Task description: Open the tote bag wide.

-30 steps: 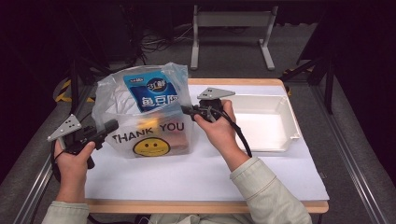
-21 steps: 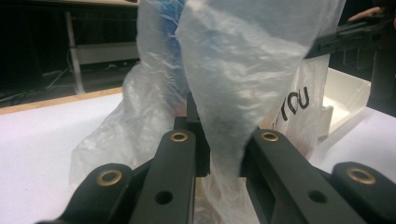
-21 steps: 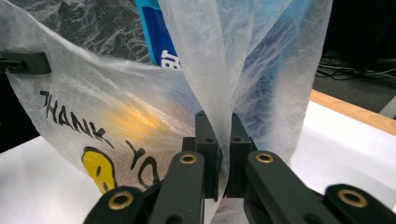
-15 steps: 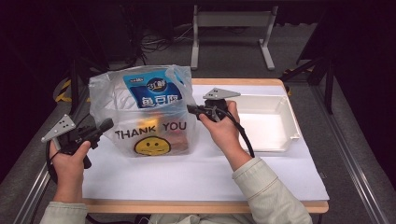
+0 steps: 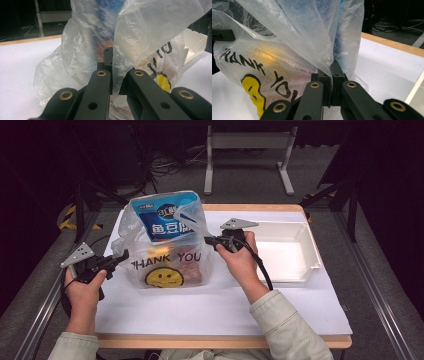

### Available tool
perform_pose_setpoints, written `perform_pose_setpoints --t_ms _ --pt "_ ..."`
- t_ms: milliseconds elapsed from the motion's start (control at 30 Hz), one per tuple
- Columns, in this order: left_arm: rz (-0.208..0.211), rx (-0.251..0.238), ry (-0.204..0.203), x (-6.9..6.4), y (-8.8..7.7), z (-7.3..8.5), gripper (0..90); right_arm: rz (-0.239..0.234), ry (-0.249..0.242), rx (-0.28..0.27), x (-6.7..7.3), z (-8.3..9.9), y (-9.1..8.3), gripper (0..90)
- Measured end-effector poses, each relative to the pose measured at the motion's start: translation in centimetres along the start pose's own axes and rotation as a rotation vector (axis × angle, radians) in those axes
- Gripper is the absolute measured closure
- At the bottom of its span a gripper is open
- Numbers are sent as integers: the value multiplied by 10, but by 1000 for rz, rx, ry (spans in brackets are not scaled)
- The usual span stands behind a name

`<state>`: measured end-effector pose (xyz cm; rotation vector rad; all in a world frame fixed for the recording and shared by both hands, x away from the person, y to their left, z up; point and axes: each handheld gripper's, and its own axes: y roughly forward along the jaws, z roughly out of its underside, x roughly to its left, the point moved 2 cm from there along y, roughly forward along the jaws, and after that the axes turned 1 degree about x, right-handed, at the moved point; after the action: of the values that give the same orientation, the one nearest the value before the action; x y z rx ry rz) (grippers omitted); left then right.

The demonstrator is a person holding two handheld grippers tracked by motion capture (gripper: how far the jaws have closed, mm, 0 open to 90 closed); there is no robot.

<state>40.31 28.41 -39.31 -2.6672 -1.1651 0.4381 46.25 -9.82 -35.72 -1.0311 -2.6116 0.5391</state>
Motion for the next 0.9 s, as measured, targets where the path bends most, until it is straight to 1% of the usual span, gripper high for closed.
perform_pose_setpoints --t_ms 67,100,133,300,433,500,667,800,833,867,900 --pt "-1 7 2 1 2 1 896 1 4 3 -1 1 0 900" --pt "-1 10 -6 1 3 2 895 3 6 5 -1 2 1 900" --pt "0 20 -6 2 6 3 896 4 13 9 -2 4 2 900" --pt "-6 38 -14 4 11 6 896 7 27 16 -5 7 4 900" --pt "-5 56 -32 7 18 10 896 15 34 28 -7 9 7 900" --pt "-3 61 -36 8 19 11 896 15 48 31 -9 10 8 900" --pt "-5 57 -38 8 20 11 895 16 62 35 -11 12 10 900" --pt "-4 39 -36 6 18 9 888 9 64 16 -11 10 8 900" --pt "-7 25 -32 6 16 6 883 5 69 10 -11 8 7 900" --pt "-7 25 -32 6 16 6 881 5 69 10 -11 8 7 900" --pt "-9 17 -32 6 16 5 879 2 82 4 -12 6 8 900"
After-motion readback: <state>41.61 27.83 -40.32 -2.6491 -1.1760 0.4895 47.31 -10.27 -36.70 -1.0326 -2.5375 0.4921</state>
